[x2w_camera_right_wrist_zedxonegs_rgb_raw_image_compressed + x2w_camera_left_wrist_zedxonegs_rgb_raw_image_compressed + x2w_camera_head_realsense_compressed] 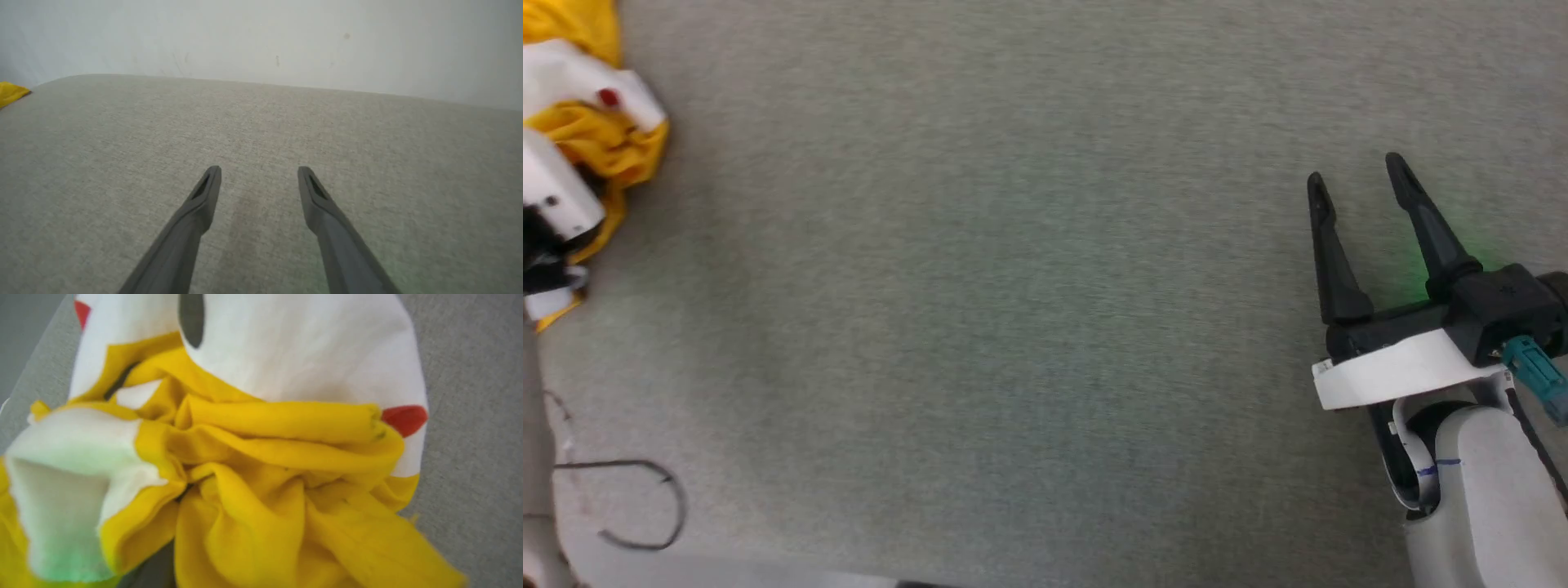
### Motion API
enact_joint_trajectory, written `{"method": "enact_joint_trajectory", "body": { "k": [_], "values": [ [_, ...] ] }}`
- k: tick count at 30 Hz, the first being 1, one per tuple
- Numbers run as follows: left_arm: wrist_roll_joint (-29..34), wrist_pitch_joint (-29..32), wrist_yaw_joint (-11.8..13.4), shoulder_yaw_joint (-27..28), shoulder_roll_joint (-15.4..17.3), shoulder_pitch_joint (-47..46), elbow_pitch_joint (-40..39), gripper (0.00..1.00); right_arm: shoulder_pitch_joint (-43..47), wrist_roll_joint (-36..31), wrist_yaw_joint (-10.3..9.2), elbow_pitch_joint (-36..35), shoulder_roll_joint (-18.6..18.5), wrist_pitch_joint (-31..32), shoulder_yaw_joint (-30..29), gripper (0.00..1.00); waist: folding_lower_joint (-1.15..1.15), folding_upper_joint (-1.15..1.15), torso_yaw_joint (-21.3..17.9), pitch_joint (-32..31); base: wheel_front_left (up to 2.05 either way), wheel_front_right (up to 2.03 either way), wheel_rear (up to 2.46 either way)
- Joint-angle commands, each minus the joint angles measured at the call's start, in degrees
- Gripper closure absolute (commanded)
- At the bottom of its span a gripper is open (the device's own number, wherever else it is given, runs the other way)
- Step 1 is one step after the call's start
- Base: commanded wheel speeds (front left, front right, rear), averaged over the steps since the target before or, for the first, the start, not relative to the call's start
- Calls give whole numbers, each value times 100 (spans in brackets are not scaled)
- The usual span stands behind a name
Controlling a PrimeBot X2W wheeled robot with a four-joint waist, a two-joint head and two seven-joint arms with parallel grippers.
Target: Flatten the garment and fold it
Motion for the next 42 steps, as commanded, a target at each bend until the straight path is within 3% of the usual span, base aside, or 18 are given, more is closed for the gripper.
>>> {"method": "enact_joint_trajectory", "body": {
  "k": [1,3,8,14,19,27,34,42],
  "values": [
    [38,88,76,-48,-97,419,46,100,-21,58,-11,55,7,-65,-26,0,1,0,-359,12,0,0,0],
    [191,-262,161,-25,33,560,-361,100,19,72,-11,141,9,-113,-72,0,1,0,-354,-217,0,0,0],
    [795,-2141,426,79,353,624,-1098,100,193,230,-11,376,11,-192,-152,0,1,0,-328,-931,0,0,0],
    [1378,-3687,286,-327,447,324,-1540,100,438,350,-11,557,12,-221,-295,0,1,0,-358,-1793,0,0,0],
    [1626,-4356,-6,-872,245,-145,-1803,100,729,482,-11,645,12,-240,-461,0,1,0,-488,-2374,0,0,0],
    [1603,-4436,-521,-1831,-612,-666,-1944,100,1114,634,-11,608,12,-197,-565,0,1,0,-1035,-2953,0,0,0],
    [1212,-4253,-785,-2411,-1532,-533,-1639,100,1203,717,-11,580,12,-135,-461,0,1,0,-1668,-3058,0,0,0],
    [494,-3346,-994,-3080,-2145,261,-717,100,1264,790,-11,552,12,-74,-400,0,1,0,-2204,-2955,0,0,0]
  ]
}}
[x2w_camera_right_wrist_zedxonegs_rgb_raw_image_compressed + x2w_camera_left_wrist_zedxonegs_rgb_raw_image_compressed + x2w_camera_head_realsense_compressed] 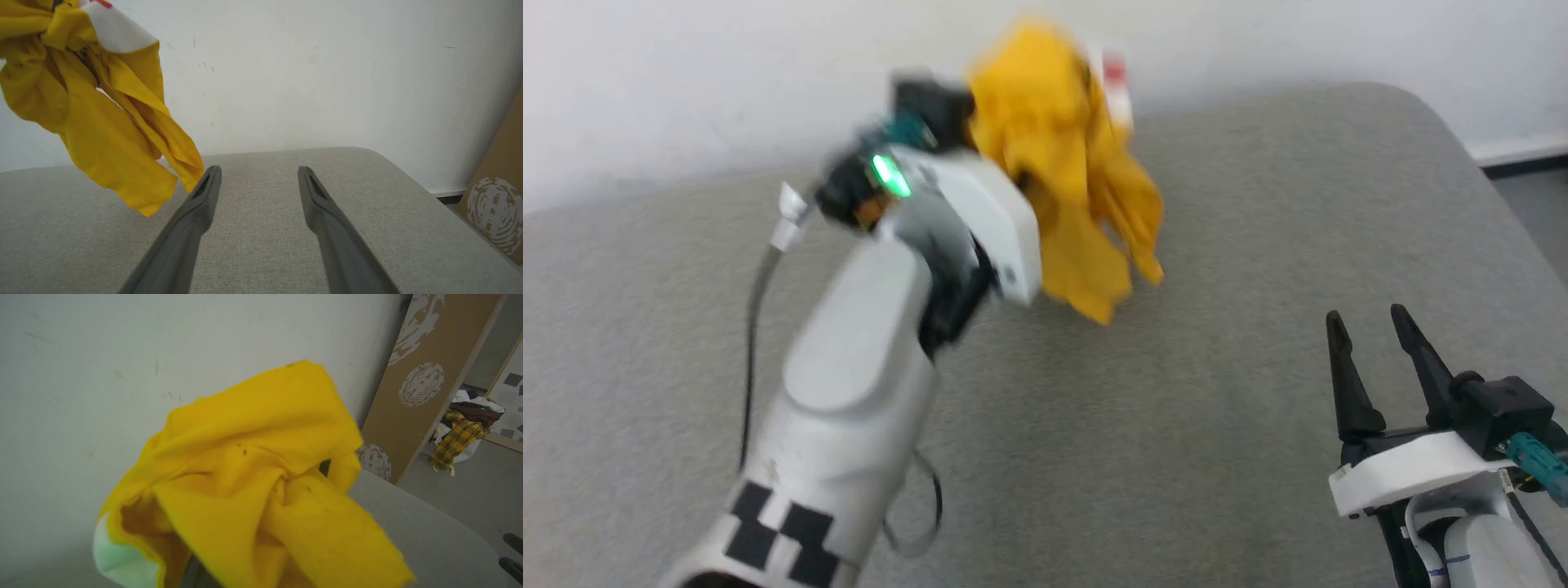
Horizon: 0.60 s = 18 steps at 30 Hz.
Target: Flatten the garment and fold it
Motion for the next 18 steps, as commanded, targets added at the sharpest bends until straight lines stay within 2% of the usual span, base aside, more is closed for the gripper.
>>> {"method": "enact_joint_trajectory", "body": {
  "k": [1,8,9,10,11,12,15,18],
  "values": [
    [-148,277,-50,-180,-36,247,249,100,71,51,-11,-23,14,18,7,0,1,0,-412,25,0,0,0],
    [-731,2096,-134,-919,-114,811,1452,100,38,104,-11,-12,14,27,61,0,1,0,-572,188,0,0,0],
    [-731,2096,-134,-919,-114,811,1452,100,38,104,-11,-12,14,27,61,0,1,0,-572,188,0,0,0],
    [-803,2367,-142,-1018,-118,860,1580,100,33,111,-11,-6,14,28,66,0,1,0,-573,201,0,0,0],
    [-845,2562,-147,-1104,-120,880,1665,60,26,117,-11,-2,14,32,77,0,1,0,-571,212,0,0,0],
    [-863,2656,-150,-1171,-121,883,1698,0,16,123,-11,-1,14,36,89,0,1,0,-564,221,0,0,0],
    [-1012,2620,-155,-1177,-125,897,1666,0,-3,132,-11,0,14,35,88,0,1,0,-478,227,0,0,0],
    [-1125,2153,-146,-1045,-126,884,1457,0,5,130,-11,-1,14,41,91,0,1,0,-346,198,0,0,0]
  ]
}}
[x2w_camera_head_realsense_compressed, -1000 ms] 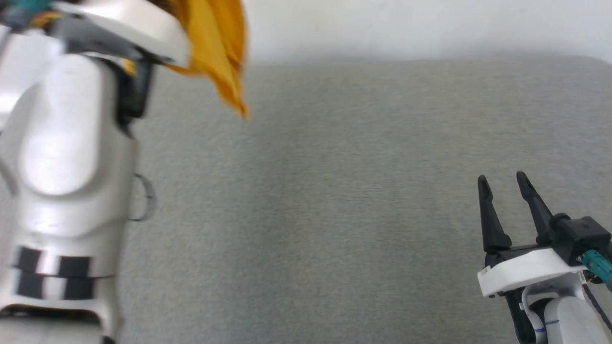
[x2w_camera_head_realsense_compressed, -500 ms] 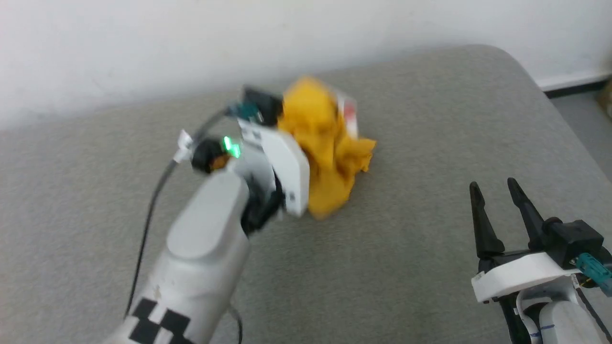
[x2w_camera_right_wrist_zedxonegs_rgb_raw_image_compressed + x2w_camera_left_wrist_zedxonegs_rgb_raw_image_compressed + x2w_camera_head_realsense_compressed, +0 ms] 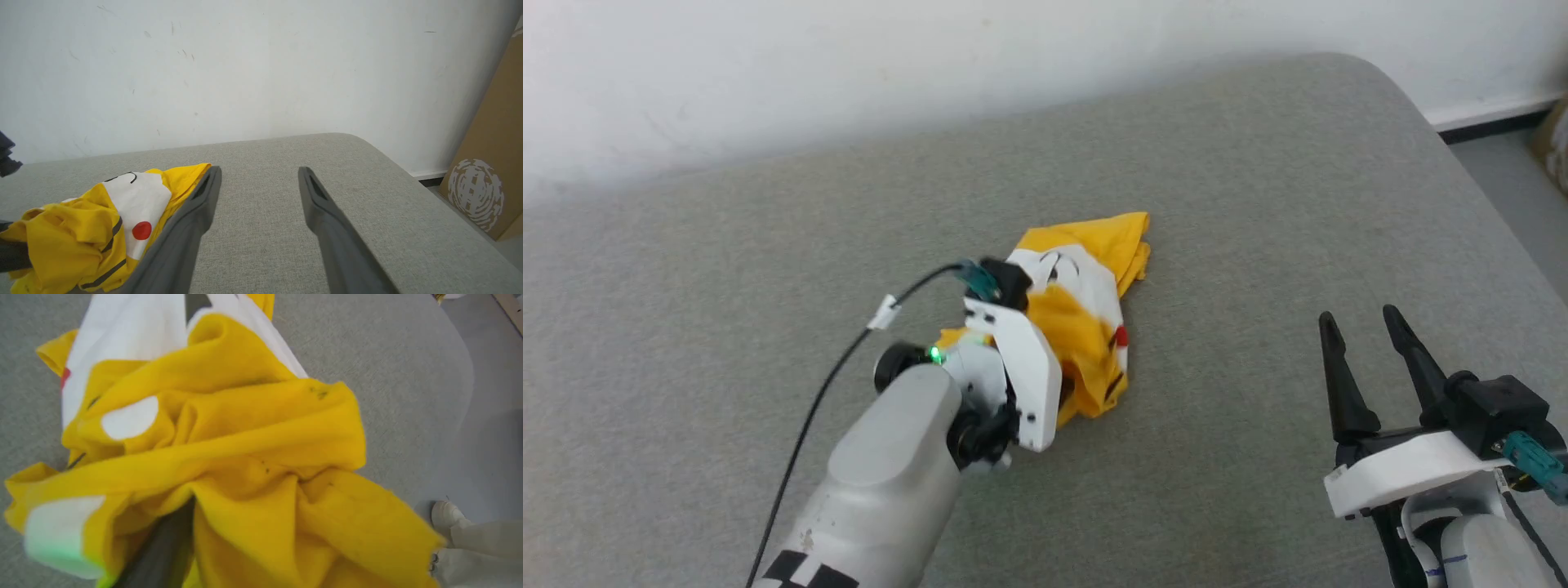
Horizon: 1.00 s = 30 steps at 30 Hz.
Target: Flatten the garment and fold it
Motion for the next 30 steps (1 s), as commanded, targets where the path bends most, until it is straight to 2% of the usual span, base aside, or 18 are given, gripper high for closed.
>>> {"method": "enact_joint_trajectory", "body": {
  "k": [1,4,9,14,17,22,26,30],
  "values": [
    [-43,-210,-13,76,9,19,-104,0,15,33,-11,-3,15,2,19,0,0,-1,124,-45,0,0,0],
    [-71,-1172,55,361,33,33,-499,0,36,30,-11,-17,15,14,12,0,0,-1,270,-127,0,0,0],
    [171,-2691,248,671,278,227,-1147,0,96,0,-11,-62,15,41,-31,0,0,-1,532,-281,0,0,0],
    [451,-3826,636,945,559,613,-1618,0,180,-24,-11,-110,15,96,-49,0,0,-1,774,-446,0,0,0],
    [579,-4135,856,1166,683,946,-1873,0,234,-24,-11,-144,15,122,-59,0,0,-1,887,-521,0,0,0],
    [920,-4215,1103,1697,770,1655,-2609,0,325,-41,-11,-239,15,181,-80,0,0,-1,1056,-559,0,0,0],
    [1205,-4217,1111,2207,660,2354,-3191,0,384,-66,-11,-308,15,249,-90,0,0,-1,1174,-550,0,0,0],
    [1571,-4218,1003,2573,499,2878,-3613,0,389,-116,-11,-367,15,321,-62,0,0,-1,1320,-490,0,0,0]
  ]
}}
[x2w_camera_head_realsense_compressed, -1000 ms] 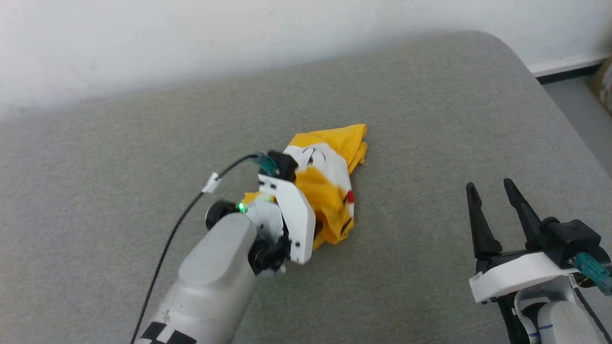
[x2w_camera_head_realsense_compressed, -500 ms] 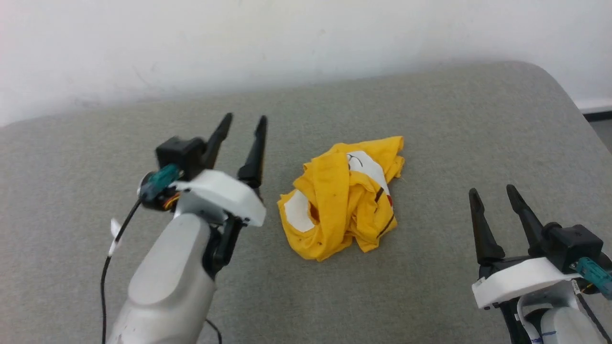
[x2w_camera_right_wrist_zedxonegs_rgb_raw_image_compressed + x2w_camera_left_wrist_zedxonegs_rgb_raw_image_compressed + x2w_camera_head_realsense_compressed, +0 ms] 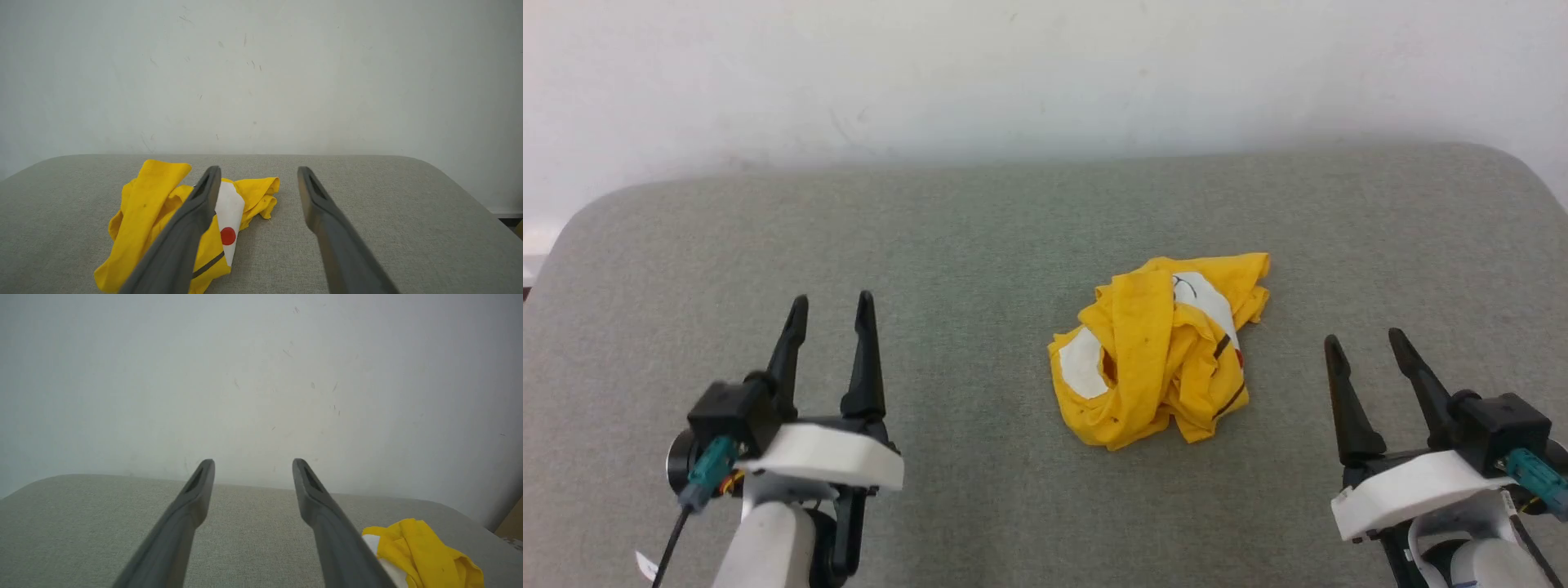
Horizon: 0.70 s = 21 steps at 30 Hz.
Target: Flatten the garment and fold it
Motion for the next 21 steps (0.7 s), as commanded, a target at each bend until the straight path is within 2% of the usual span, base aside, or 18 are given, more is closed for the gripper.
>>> {"method": "enact_joint_trajectory", "body": {
  "k": [1,5,8,15,18,21],
  "values": [
    [128,-26,-68,91,-83,137,-118,0,27,-67,-10,-41,15,36,5,0,1,0,119,58,0,0,0],
    [376,-26,-194,403,-286,412,-445,0,-130,-83,-10,-67,15,294,198,0,1,0,282,156,0,0,0],
    [517,-26,-269,575,-397,509,-624,0,-426,-32,-10,16,15,756,441,0,1,0,388,273,0,0,0],
    [628,-27,-425,673,-510,378,-750,0,-1554,277,-10,774,15,2700,761,0,1,0,686,582,0,0,0],
    [556,-27,-443,628,-519,287,-747,0,-1990,316,-10,1106,15,3376,775,0,1,0,814,682,0,0,0],
    [440,-27,-405,526,-521,201,-742,0,-2362,374,-10,1378,15,3800,789,0,1,0,922,774,0,0,0]
  ]
}}
